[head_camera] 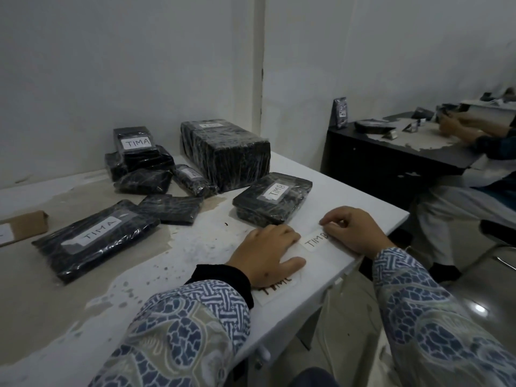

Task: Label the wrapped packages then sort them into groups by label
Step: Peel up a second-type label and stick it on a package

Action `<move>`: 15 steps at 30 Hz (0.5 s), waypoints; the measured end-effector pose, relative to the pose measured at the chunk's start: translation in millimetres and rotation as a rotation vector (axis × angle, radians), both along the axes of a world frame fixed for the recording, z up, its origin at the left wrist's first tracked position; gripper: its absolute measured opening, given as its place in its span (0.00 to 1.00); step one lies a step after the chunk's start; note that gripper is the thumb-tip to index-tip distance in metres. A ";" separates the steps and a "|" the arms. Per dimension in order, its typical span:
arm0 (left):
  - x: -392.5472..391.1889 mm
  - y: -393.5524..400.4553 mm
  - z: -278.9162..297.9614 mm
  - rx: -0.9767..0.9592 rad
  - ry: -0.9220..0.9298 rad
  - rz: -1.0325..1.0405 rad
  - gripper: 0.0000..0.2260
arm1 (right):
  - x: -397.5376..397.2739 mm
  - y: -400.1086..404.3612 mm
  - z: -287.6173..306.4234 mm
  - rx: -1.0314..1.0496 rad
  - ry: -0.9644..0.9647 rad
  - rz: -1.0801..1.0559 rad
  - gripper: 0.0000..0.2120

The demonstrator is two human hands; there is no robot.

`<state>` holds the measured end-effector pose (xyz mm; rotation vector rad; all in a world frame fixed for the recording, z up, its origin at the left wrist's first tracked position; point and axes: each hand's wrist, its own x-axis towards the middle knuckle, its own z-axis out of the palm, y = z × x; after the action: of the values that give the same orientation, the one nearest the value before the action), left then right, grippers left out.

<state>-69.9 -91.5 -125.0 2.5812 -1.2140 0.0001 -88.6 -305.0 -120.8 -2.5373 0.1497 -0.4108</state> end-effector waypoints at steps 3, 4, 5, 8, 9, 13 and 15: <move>-2.4 0.7 0.6 -0.024 0.012 0.007 0.23 | -0.2 0.9 0.2 0.003 -0.014 0.010 0.02; -2.9 0.9 0.4 -0.030 0.012 0.009 0.23 | 0.6 0.4 -0.6 0.007 -0.010 0.003 0.03; -3.1 1.2 0.4 -0.036 0.014 0.012 0.23 | 2.3 0.1 -1.0 0.007 -0.006 -0.007 0.03; -4.0 1.2 -0.1 -0.046 0.022 0.019 0.23 | 5.1 -0.5 -0.2 -0.009 0.020 -0.022 0.03; -3.9 1.3 -0.5 -0.050 0.025 0.022 0.23 | 6.0 0.2 0.7 -0.026 0.038 -0.020 0.06; -3.3 2.3 -2.3 -0.074 0.037 0.034 0.23 | 8.3 -0.2 2.5 -0.049 0.109 -0.006 0.13; -2.2 2.3 -3.1 -0.081 0.045 0.037 0.22 | 6.7 -3.1 2.9 -0.037 0.091 0.000 0.10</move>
<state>-72.0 -89.3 -128.0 2.5198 -1.1263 -0.0010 -81.9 -308.1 -117.9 -2.5937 0.1779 -0.3004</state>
